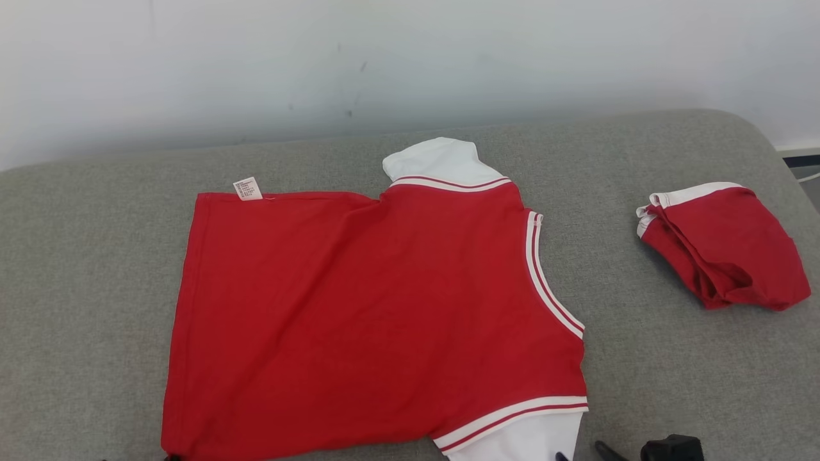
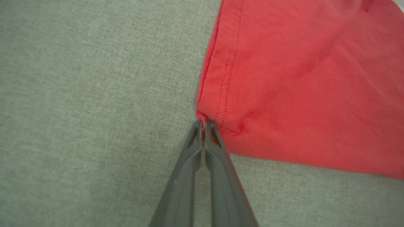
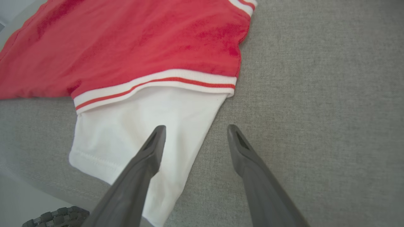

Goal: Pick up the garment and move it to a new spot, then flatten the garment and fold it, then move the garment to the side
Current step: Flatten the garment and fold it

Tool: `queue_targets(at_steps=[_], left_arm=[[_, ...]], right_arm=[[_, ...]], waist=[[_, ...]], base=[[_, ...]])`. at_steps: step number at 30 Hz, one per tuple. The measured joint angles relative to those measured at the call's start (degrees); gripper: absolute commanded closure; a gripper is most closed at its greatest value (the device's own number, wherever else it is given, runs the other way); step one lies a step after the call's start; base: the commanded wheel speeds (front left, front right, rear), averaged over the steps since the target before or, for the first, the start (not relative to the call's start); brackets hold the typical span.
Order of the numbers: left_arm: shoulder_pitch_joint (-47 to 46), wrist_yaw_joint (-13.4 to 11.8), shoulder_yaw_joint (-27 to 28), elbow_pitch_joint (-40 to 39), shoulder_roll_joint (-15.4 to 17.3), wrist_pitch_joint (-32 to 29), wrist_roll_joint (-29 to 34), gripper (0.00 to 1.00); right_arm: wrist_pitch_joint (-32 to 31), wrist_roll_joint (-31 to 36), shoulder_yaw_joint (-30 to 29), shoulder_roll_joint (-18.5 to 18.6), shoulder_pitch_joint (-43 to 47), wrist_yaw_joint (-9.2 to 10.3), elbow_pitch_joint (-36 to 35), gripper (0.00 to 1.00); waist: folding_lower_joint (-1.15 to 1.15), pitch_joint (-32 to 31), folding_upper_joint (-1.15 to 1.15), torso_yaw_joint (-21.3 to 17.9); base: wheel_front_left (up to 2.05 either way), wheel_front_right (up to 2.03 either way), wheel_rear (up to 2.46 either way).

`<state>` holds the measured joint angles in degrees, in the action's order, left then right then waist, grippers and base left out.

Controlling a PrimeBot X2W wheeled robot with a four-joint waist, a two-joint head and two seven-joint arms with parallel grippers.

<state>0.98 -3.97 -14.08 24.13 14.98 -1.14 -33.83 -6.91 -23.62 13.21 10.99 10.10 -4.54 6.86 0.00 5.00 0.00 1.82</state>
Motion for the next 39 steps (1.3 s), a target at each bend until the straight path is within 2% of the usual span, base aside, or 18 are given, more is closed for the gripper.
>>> queue_targets(at_steps=[9,21,22,23,24,25,27,29,30,31,39], left_arm=[[-0.08,0.00,-0.30,-0.59,0.00,0.00,0.11,1.00],[-0.12,-0.05,-0.21,-1.33,0.00,0.00,0.11,1.00],[-0.17,-0.05,-0.23,-1.36,-0.01,-0.01,0.11,1.00],[-0.21,-0.05,-0.24,-1.40,-0.01,-0.01,0.11,1.00],[-0.27,-0.05,-0.24,-1.43,-0.01,-0.01,0.11,1.00],[-0.30,-0.05,-0.25,-1.47,-0.01,-0.01,0.11,1.00],[-0.34,-0.05,-0.27,-1.56,-0.01,-0.01,0.11,1.00],[-0.34,-0.05,-0.27,-1.64,-0.02,-0.02,0.11,1.00],[-0.34,-0.05,-0.27,-1.68,-0.02,-0.02,0.11,1.00],[-0.34,-0.05,-0.27,-1.68,-0.02,-0.02,0.11,1.00],[-0.34,-0.12,0.02,-2.22,0.02,-0.08,0.10,1.00]], right_arm=[[-8.46,-2.83,1.35,-0.36,2.34,0.00,0.23,0.00],[-13.74,-3.32,1.31,-0.33,1.10,1.02,-2.63,0.00],[-13.86,-3.53,1.31,-0.36,0.82,1.04,-2.75,0.16],[-14.25,-3.55,1.32,-0.42,0.57,1.07,-2.85,0.27],[-14.41,-3.64,1.34,-0.44,0.35,1.07,-2.87,0.52],[-14.86,-3.68,1.34,-0.45,0.17,1.07,-2.90,0.65],[-15.38,-3.70,1.35,-0.48,0.02,1.18,-2.91,0.69],[-15.88,-3.71,1.35,-0.49,0.00,1.54,-2.91,0.85],[-15.93,-3.75,1.31,-0.48,0.00,1.59,-2.91,0.98],[-15.93,-3.75,1.31,-0.48,0.00,1.59,-2.91,1.00],[-16.83,-4.48,0.60,-0.20,0.02,2.03,-3.77,1.00]], waist=[[0.00,0.53,0.00,0.26],[0.00,1.41,0.00,0.41],[0.00,1.45,0.00,0.44],[0.00,1.48,0.00,0.49],[0.00,1.51,0.00,0.54],[0.00,1.53,0.00,0.59],[0.00,1.56,0.00,0.70],[0.00,1.59,0.00,0.79],[0.00,1.61,0.00,0.82],[0.00,1.61,0.00,0.82],[0.00,1.80,0.00,0.67]], base=[[0.00,0.00,0.00],[0.00,0.00,0.00],[0.00,0.00,0.00],[0.00,0.00,0.00],[0.00,0.00,0.00],[0.00,0.00,0.00],[0.00,0.00,0.00],[0.00,0.00,0.00],[0.00,0.00,0.00],[0.00,0.00,0.00],[0.00,0.00,0.00]])
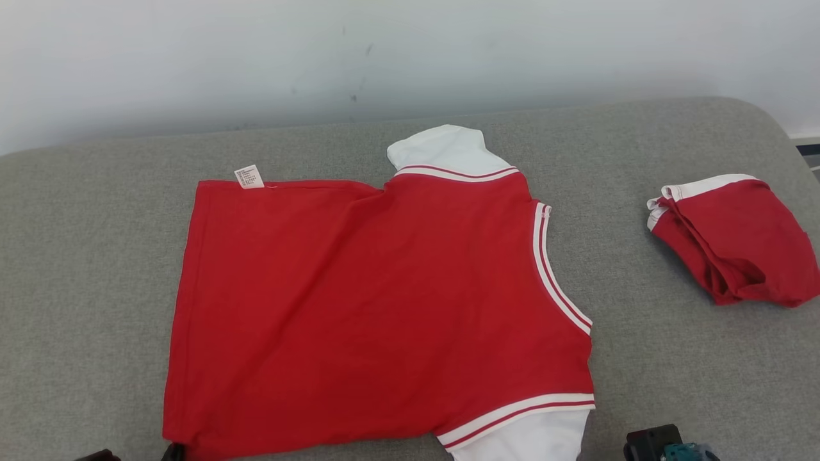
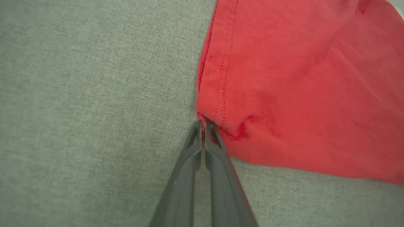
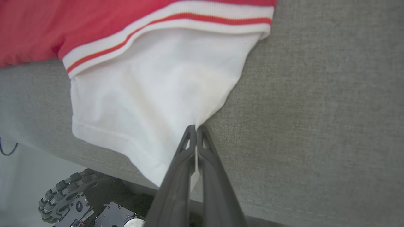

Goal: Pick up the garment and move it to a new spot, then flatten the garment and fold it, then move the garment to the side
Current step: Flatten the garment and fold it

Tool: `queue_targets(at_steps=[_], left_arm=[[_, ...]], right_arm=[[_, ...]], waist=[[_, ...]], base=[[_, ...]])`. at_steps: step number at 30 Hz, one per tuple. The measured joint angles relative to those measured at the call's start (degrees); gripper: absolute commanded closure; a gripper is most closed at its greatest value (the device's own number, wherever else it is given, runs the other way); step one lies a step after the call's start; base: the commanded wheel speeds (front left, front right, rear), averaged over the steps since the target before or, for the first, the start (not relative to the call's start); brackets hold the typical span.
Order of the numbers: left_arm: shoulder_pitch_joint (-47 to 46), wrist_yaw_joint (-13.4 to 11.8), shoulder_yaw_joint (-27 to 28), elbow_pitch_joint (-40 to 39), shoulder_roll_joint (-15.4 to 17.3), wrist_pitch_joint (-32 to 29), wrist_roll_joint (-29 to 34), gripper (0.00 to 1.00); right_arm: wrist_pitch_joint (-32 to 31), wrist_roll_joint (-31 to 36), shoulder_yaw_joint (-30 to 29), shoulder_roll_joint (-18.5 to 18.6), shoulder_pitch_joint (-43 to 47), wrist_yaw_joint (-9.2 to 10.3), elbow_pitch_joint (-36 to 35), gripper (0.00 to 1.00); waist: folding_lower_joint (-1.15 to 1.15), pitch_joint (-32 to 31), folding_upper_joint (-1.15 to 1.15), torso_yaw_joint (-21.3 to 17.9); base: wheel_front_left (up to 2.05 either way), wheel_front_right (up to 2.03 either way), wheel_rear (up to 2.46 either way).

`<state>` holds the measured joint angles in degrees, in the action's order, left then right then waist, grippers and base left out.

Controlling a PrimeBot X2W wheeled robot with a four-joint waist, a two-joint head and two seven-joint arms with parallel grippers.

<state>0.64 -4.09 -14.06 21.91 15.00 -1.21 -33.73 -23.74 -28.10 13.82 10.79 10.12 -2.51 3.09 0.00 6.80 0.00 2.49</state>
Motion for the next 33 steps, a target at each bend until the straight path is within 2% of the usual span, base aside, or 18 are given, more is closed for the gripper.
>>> queue_targets(at_steps=[14,20,33], left_arm=[[-0.93,0.07,2.29,-6.76,0.31,2.70,-0.49,1.00],[-3.76,0.09,3.36,-9.16,1.12,3.36,-0.52,1.00],[-9.51,0.11,1.77,-7.45,1.51,2.15,0.52,1.00]], right_arm=[[0.13,-2.69,-3.16,1.97,1.71,-0.36,-10.48,1.00],[0.51,-2.66,-3.72,3.08,-2.09,-1.04,-15.01,1.00],[-2.16,-5.68,-6.02,4.87,-14.05,-2.02,-13.05,1.00]], waist=[[0.00,0.24,0.00,-0.27],[0.00,0.53,0.00,-0.31],[0.00,1.76,0.00,-0.27]], base=[[0.00,0.00,0.00],[0.00,0.00,0.00],[0.00,0.00,0.00]])
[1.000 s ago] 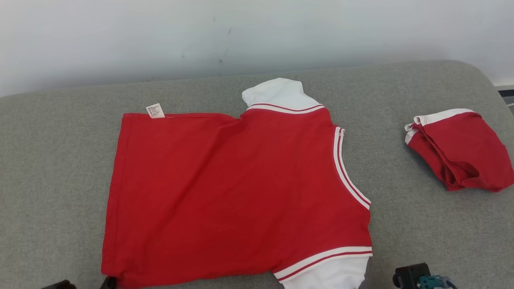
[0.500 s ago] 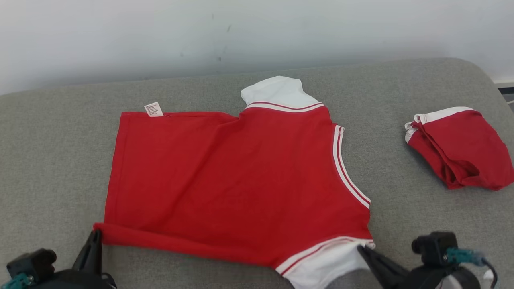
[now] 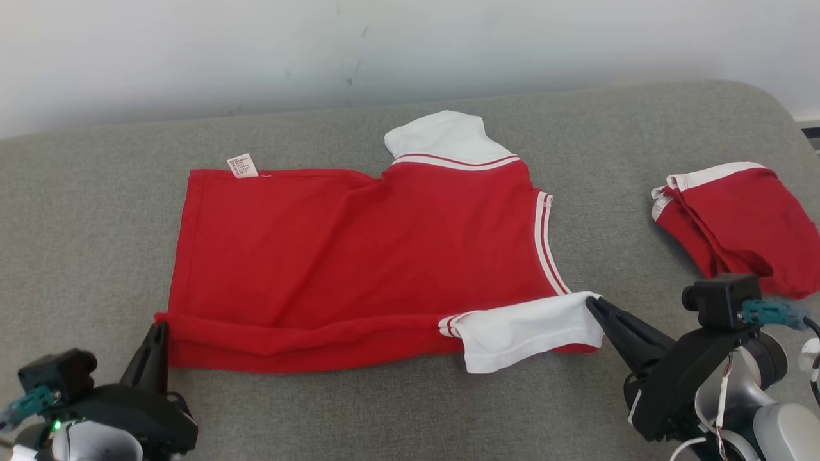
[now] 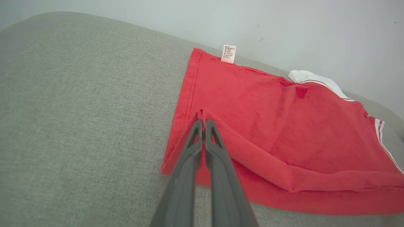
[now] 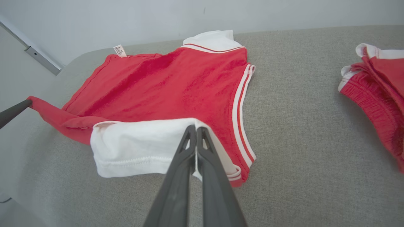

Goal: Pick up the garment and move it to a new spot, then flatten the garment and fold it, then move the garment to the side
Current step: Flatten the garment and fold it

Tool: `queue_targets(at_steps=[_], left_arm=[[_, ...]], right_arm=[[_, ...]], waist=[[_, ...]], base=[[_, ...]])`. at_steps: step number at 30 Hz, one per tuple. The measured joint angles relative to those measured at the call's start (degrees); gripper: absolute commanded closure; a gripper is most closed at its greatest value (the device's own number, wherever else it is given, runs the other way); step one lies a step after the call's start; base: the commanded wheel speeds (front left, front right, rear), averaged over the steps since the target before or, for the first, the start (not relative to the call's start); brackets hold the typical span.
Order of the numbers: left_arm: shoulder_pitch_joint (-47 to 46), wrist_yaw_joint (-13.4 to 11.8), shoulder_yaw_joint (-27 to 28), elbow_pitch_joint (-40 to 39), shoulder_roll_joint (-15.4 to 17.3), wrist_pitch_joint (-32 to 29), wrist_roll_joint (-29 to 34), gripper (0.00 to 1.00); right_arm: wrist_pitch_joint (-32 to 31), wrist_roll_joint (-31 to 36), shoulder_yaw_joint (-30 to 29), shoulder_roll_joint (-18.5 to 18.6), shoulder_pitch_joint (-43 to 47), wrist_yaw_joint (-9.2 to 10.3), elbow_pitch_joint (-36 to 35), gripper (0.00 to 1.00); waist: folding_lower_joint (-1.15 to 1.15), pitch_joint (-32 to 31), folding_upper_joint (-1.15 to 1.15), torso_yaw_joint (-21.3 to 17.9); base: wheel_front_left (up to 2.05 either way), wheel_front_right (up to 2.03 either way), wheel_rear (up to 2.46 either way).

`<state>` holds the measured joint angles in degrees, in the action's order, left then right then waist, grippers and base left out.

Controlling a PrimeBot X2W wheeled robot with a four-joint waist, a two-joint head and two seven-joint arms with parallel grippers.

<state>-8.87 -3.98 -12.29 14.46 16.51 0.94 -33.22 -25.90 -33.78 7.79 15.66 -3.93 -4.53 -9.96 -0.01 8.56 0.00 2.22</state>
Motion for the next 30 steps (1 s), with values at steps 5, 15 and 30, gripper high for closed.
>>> queue_targets(at_steps=[5,15,30], left_arm=[[-3.69,0.55,-0.77,1.82,-0.07,-0.83,0.11,1.00],[-8.04,0.48,-1.04,6.24,-0.42,-0.90,0.86,1.00],[-13.30,2.01,-2.70,11.69,-2.18,0.08,1.52,1.00]], right_arm=[[-1.26,-0.85,-0.10,0.01,-3.23,-0.01,3.09,1.00],[-3.77,-1.52,1.10,-0.31,-9.17,-0.49,10.18,1.00],[-4.86,-1.53,1.97,-1.00,-17.57,-0.77,18.29,1.00]], waist=[[0.00,1.22,0.00,0.43],[0.00,3.56,0.00,1.56],[0.00,6.25,0.00,3.92]], base=[[0.00,0.00,0.00],[0.00,0.00,0.00],[0.00,0.00,0.00]])
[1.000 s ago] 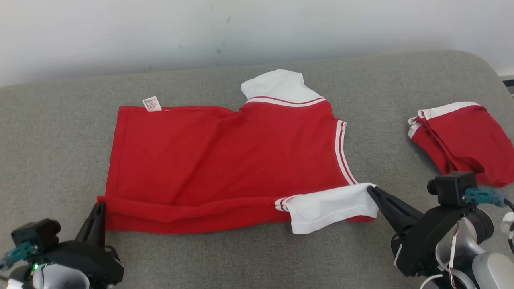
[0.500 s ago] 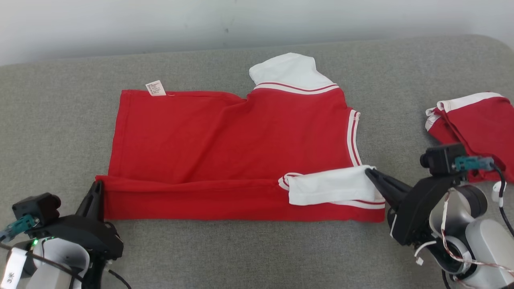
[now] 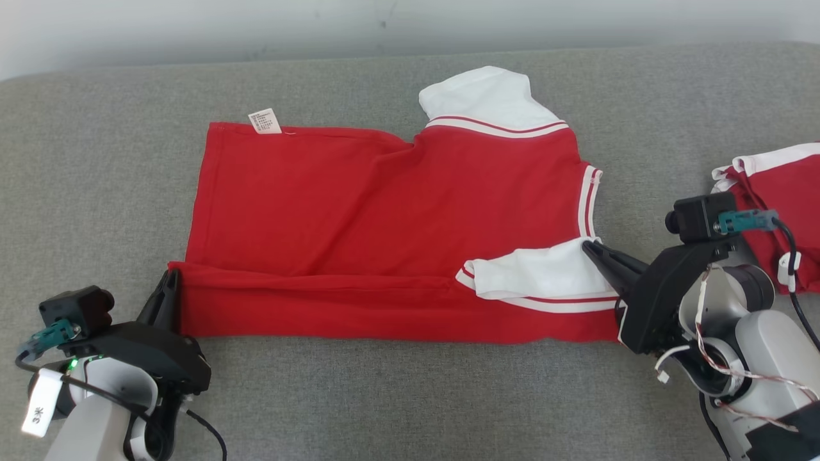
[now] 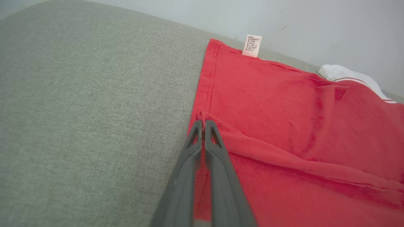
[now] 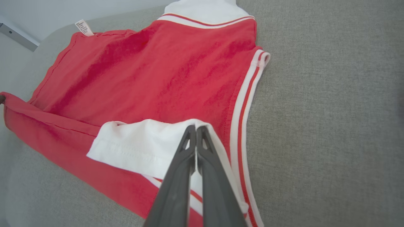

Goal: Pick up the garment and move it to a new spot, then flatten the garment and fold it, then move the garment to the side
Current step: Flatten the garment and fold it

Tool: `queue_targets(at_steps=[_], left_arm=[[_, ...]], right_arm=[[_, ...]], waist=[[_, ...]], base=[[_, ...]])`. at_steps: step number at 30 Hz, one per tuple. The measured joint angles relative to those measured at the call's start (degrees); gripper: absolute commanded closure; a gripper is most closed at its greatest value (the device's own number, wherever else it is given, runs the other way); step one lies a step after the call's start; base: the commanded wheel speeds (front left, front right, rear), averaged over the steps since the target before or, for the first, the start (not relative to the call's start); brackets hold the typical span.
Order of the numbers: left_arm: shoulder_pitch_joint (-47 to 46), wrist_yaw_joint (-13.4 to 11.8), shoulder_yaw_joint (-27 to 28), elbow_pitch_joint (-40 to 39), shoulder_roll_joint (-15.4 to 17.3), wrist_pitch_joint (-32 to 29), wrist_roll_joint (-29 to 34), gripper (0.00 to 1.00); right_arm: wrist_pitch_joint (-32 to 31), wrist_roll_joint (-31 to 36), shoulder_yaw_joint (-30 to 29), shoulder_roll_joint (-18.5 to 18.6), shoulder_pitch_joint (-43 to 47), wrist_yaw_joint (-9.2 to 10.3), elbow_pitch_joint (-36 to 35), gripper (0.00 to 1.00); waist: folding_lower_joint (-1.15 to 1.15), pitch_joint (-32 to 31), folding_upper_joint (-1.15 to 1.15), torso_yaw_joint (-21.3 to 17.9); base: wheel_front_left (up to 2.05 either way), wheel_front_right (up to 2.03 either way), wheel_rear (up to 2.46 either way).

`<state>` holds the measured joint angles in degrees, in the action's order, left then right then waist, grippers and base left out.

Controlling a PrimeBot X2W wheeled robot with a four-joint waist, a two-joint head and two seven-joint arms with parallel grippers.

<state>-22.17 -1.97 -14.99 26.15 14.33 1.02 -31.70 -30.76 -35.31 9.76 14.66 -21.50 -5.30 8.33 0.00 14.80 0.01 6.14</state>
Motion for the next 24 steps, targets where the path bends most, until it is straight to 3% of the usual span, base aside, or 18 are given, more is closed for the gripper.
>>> queue_targets(at_steps=[14,15,16,17,18,19,24], left_arm=[[-4.24,0.86,-1.07,4.35,-1.26,1.59,1.51,1.00],[-4.54,0.96,-1.07,4.59,-1.33,1.63,1.52,1.00],[-4.79,0.94,-1.07,4.87,-1.45,1.75,1.53,0.60],[-4.96,0.89,-1.08,5.13,-1.57,1.99,1.56,0.25],[-4.96,0.89,-1.08,5.13,-1.57,1.99,1.56,0.25],[-5.07,0.65,-1.08,5.33,-1.68,2.13,1.71,0.00],[-5.12,-0.44,-0.94,6.62,-1.77,3.15,2.29,0.00]], right_arm=[[3.18,0.29,-0.69,-1.43,-3.77,0.79,6.10,0.98],[3.64,0.44,-0.78,-1.58,-3.97,0.81,6.27,0.38],[3.97,0.48,-0.85,-1.71,-4.14,0.81,6.45,0.00],[4.42,0.66,-0.87,-1.89,-4.35,0.82,6.64,0.00],[4.42,0.66,-0.87,-1.89,-4.35,0.82,6.64,0.00],[4.89,0.75,-0.89,-2.03,-4.60,0.82,6.82,0.00],[7.68,1.64,-1.29,-2.14,-5.98,1.03,8.17,0.00]], waist=[[0.00,0.84,0.00,0.61],[0.00,0.89,0.00,0.61],[0.00,0.93,0.00,0.60],[0.00,0.97,0.00,0.59],[0.00,0.97,0.00,0.59],[0.00,0.99,0.00,0.57],[0.00,0.79,0.00,0.48]], base=[[0.00,0.00,0.00],[0.00,0.00,0.00],[0.00,0.00,0.00],[0.00,0.00,0.00],[0.00,0.00,0.00],[0.00,0.00,0.00],[0.00,0.00,0.00]])
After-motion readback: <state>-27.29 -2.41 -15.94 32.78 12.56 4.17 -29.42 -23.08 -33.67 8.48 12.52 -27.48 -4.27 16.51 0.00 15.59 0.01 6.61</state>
